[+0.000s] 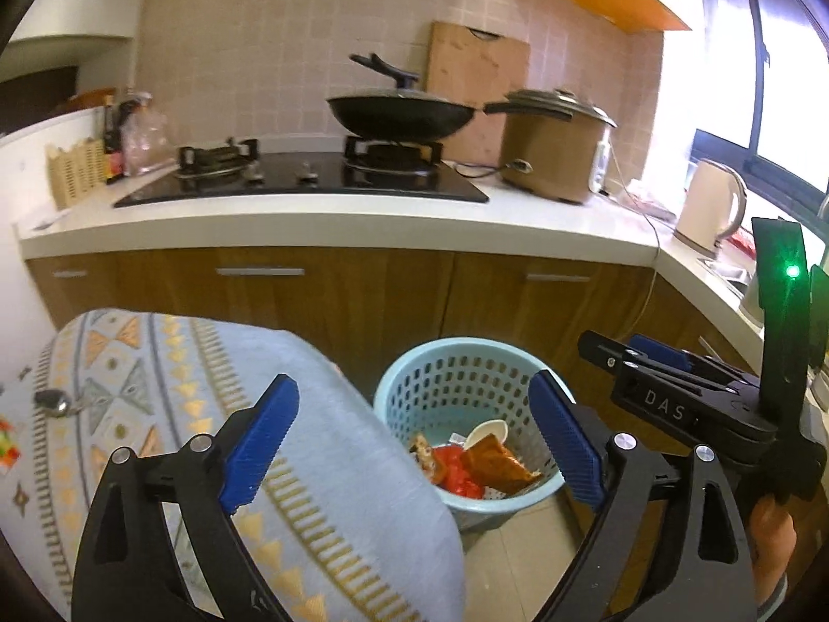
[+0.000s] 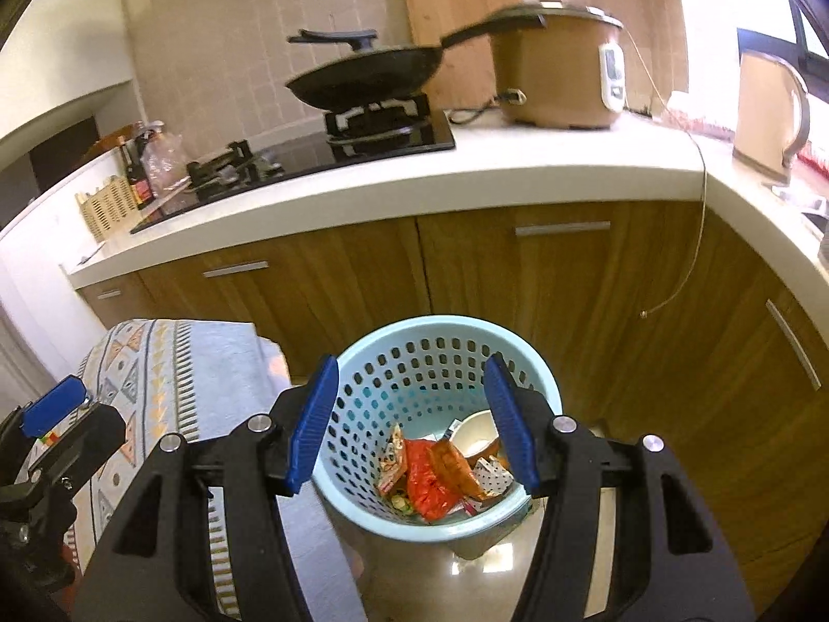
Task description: Collect trash
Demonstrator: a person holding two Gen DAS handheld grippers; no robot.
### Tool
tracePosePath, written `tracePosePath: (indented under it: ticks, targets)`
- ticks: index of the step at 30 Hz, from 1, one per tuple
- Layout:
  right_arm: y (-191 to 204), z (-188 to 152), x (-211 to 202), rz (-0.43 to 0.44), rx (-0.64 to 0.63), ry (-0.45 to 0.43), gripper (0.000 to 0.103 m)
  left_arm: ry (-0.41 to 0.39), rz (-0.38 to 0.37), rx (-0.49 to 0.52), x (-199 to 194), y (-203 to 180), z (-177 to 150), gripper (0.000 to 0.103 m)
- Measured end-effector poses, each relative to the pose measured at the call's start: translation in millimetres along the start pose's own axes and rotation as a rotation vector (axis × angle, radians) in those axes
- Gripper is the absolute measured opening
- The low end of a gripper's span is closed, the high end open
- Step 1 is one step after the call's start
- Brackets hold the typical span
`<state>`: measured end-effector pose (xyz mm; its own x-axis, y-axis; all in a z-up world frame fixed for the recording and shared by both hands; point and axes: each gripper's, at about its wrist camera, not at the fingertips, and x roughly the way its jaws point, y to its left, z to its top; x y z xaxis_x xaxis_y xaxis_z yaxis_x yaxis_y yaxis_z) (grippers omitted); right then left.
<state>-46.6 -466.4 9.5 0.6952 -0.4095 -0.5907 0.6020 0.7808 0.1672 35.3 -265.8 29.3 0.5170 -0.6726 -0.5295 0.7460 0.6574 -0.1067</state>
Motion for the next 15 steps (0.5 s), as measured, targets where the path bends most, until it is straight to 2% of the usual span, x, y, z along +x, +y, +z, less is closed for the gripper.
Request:
tracePosePath:
  ticks: [5, 15]
  targets:
    - [20, -12, -26, -0.012, -0.054, -0.057, 0.055, -0.025, 0.061, -0.01, -27, 5, -15, 0.088]
    - [52, -37, -50, 0.022, -0.11, -0.064, 0.055, -0.057, 0.169, -0.002, -71, 14, -49, 0.089]
